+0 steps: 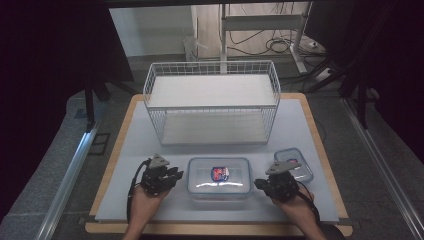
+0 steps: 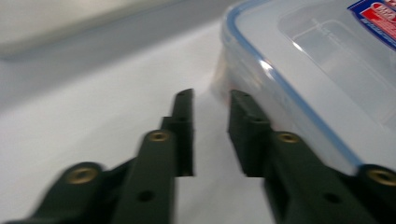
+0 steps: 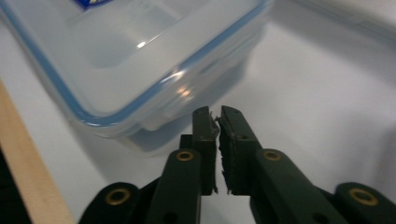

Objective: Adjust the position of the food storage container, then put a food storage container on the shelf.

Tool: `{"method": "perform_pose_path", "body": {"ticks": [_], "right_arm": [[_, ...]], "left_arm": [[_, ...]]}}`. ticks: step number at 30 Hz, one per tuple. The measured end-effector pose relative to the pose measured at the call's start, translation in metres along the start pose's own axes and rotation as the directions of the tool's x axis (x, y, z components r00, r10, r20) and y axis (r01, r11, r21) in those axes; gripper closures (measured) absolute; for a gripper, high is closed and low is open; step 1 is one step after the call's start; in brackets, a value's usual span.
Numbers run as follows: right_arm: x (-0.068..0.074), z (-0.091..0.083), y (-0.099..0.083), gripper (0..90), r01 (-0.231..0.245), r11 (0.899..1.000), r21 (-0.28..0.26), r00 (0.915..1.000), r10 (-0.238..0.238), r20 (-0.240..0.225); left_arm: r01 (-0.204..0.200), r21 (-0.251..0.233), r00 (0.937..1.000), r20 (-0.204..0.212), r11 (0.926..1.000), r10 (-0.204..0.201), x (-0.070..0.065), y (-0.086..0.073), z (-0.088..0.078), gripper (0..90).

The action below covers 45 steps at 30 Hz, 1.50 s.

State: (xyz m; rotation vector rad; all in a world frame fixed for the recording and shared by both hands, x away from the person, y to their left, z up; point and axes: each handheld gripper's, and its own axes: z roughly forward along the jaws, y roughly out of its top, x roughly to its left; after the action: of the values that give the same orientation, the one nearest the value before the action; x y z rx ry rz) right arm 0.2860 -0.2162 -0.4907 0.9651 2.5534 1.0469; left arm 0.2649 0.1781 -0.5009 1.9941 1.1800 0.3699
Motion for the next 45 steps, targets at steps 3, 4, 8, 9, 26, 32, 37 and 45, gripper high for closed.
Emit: {"method": "perform_pose_path", "body": {"ticks": [3,4,8,9,26,32,37,45], "right_arm": [[-0.009,-0.009,-0.001,76.7,0.011,0.999,-0.032,0.9993,-0.009,0.036],[-0.011,-0.012,-0.002,73.8,0.005,0.999,-0.041,0.9993,-0.004,0.038],[-0.016,-0.018,-0.004,59.8,0.004,0.998,-0.064,0.9992,-0.002,0.039],[-0.017,-0.019,-0.005,56.1,0.007,0.998,-0.066,0.9991,-0.005,0.043],[-0.027,-0.014,-0.01,14.3,-0.004,0.994,-0.111,1.0,0.003,-0.003],[-0.029,-0.013,-0.011,12.0,-0.011,0.995,-0.102,0.9999,0.011,-0.008],[-0.027,-0.011,-0.01,10.1,-0.034,0.993,-0.114,0.9993,0.031,-0.02],[-0.027,-0.012,-0.007,9.5,-0.047,0.992,-0.116,0.9988,0.045,-0.019]], "left_arm": [[-0.05,-0.02,0.9984,-0.027,0.9986,0.049,0.001,-0.012,-0.015,47.4],[-0.057,-0.023,0.998,-0.031,0.9981,0.056,0.001,-0.014,-0.017,42.4],[-0.058,-0.028,0.9981,-0.022,0.9979,0.057,0.0,-0.027,-0.022,25.9],[-0.052,-0.022,0.9984,-0.023,0.9984,0.051,-0.001,-0.029,-0.022,22.6],[-0.04,-0.031,0.9986,-0.035,0.9987,0.039,0.001,-0.044,-0.029,0.0],[-0.078,-0.004,0.9964,-0.034,0.997,0.077,0.001,-0.046,-0.021,2.5],[-0.081,0.005,0.996,-0.036,0.9967,0.081,0.004,-0.046,-0.016,2.7],[-0.073,-0.031,0.9973,-0.009,0.9968,0.073,0.008,-0.044,-0.016,2.5]]}}
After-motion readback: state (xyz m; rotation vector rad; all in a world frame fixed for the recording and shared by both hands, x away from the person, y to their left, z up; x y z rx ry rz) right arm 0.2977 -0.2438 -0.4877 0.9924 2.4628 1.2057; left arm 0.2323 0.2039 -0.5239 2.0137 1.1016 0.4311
